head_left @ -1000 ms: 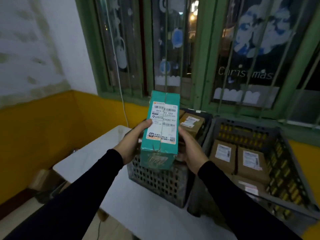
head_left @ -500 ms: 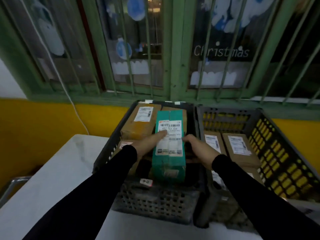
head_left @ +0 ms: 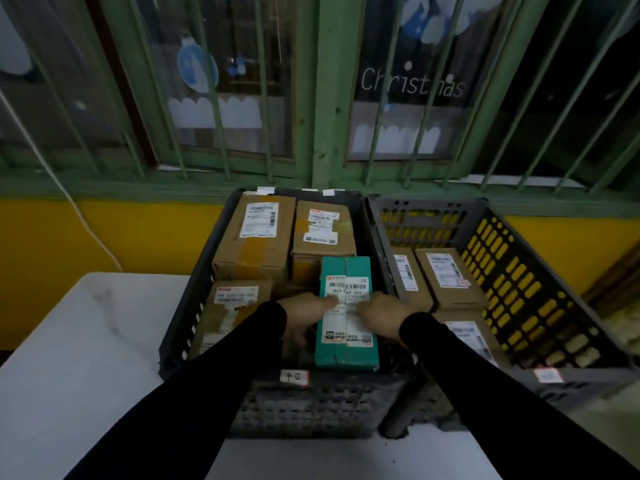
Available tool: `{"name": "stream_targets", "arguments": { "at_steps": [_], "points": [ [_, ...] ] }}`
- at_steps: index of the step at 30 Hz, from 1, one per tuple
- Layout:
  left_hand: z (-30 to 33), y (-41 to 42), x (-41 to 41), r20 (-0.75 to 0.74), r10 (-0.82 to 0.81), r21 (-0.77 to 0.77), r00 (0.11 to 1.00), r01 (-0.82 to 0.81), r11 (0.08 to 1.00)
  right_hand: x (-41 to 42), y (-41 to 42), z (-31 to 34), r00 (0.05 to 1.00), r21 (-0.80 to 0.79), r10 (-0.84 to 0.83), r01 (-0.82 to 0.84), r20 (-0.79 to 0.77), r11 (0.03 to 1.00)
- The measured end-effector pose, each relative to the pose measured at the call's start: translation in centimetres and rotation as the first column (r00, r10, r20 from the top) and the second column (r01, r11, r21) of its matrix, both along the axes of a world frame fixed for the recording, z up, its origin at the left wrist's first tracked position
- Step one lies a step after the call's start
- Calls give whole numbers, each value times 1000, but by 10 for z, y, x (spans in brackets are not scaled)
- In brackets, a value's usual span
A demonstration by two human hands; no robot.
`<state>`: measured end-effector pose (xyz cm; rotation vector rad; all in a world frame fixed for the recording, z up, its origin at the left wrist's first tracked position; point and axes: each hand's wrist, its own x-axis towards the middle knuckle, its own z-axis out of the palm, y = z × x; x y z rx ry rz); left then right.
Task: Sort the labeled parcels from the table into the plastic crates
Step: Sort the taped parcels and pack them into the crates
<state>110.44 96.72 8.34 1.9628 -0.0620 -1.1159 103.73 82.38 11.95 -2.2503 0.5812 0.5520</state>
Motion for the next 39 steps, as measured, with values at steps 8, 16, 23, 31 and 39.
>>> {"name": "stream_targets", "arguments": {
  "at_steps": [8, 16, 23, 31, 39],
  "points": [
    [-19, -17, -7, -12, 51, 14, 999, -51, 999, 5, -14, -13, 876, -429, 342, -179, 340, 885],
    [-25, -27, -12, 50, 84, 13, 995, -84, 996, 3, -33, -34, 759, -630, 638, -433, 130, 644],
    [-10, -20, -16, 76, 23, 61, 997, -28, 998, 0, -30, -37, 756, -589, 651, -494, 74, 640],
    [29, 19, 0, 239, 35, 9, 970, -38, 999, -16, -26, -10, 806, -524, 533, -347, 257, 778],
    [84, 14, 4, 550, 236, -362, 801, -26, 932, -48, -25, 20, 755, -285, 141, 63, 640, 956]
  ]
}}
